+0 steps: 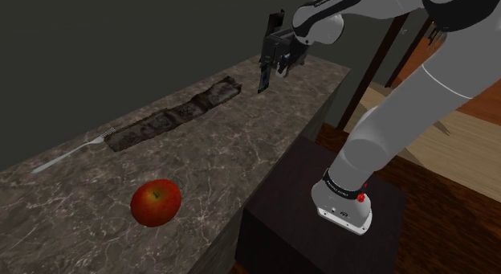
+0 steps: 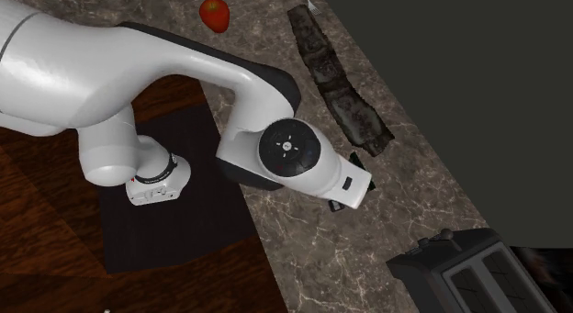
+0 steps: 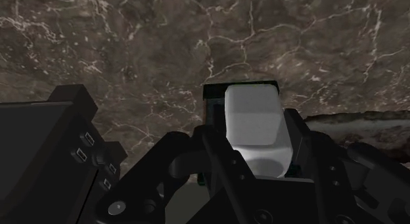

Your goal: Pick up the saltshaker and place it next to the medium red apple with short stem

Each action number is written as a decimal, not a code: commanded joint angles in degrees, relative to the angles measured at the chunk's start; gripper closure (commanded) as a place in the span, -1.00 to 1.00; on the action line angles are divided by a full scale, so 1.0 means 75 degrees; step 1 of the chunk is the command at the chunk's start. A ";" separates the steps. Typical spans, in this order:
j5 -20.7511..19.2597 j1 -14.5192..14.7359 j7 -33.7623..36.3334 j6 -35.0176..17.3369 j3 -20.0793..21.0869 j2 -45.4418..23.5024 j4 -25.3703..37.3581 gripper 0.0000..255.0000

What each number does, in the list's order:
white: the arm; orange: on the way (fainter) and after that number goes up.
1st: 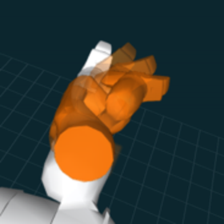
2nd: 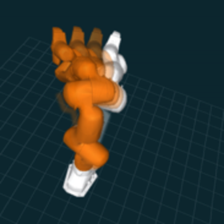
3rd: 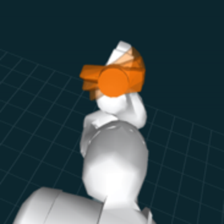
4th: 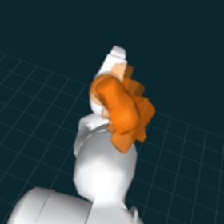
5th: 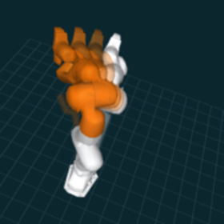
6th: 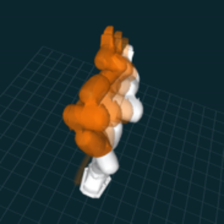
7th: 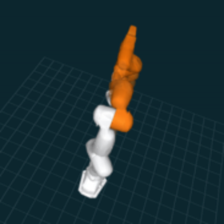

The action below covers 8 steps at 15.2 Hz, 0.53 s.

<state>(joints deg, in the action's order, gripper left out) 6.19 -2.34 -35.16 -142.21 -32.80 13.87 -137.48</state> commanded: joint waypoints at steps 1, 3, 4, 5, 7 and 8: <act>-0.0111 -0.0040 0.0125 0.0224 0.0063 0.0103 0.0136 1.00; -0.0207 -0.0078 0.0224 0.0433 0.0117 0.0208 0.0256 1.00; -0.0251 -0.0094 0.0270 0.0537 0.0142 0.0257 0.0318 1.00; -0.0291 -0.0110 0.0314 0.0641 0.0167 0.0303 0.0382 1.00; -0.0363 -0.0138 0.0396 0.0850 0.0215 0.0391 0.0515 1.00; -0.0395 -0.0150 0.0434 0.0954 0.0238 0.0431 0.0584 1.00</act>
<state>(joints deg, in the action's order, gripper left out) 3.50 -3.37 -32.26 -135.69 -31.23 16.78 -133.44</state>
